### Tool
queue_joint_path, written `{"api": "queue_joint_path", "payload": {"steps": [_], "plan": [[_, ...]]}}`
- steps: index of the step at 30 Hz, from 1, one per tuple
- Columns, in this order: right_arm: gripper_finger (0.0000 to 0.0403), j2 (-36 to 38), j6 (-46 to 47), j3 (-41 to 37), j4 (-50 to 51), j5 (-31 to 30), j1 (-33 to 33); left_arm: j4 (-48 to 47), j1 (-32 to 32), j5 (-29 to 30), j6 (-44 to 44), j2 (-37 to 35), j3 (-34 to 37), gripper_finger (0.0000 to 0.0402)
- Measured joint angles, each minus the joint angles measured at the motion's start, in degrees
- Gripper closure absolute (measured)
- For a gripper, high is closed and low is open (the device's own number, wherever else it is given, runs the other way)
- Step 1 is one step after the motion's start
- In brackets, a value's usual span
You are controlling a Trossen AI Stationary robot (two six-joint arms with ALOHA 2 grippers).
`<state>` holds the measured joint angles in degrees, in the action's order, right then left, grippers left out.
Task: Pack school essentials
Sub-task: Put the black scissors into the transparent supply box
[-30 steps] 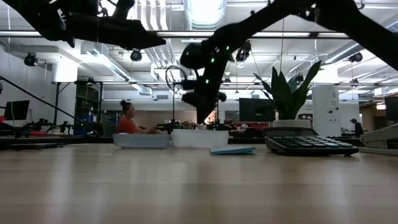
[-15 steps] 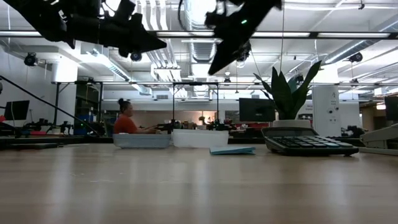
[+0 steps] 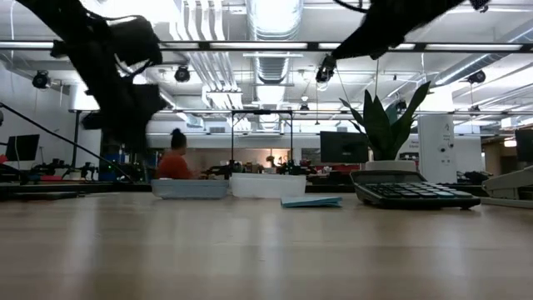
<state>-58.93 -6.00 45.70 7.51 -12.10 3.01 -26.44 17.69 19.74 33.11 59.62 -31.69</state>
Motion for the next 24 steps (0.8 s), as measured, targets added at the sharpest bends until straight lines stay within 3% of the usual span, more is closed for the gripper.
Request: {"api": "queue_joint_path", "payload": {"steps": [4,10,16,24], "plan": [[0.0394,4.85,0.39,-6.48,-5.94,-0.05,1.55,-17.64,0.00,3.31,12.41,0.92,-3.34,0.0402],[0.0394,8.79,1.99,-11.87,-9.93,-0.07,3.53,-34.22,0.00,2.65,25.35,4.11,-3.58,0.0402],[0.0394,9.31,2.50,-13.47,-9.98,-0.04,4.02,-35.99,0.00,2.07,28.01,10.84,-3.22,0.0402],[0.0394,8.68,2.30,-13.83,-10.11,-0.04,4.02,-32.96,0.07,9.09,27.44,22.27,-3.29,0.0402]]}}
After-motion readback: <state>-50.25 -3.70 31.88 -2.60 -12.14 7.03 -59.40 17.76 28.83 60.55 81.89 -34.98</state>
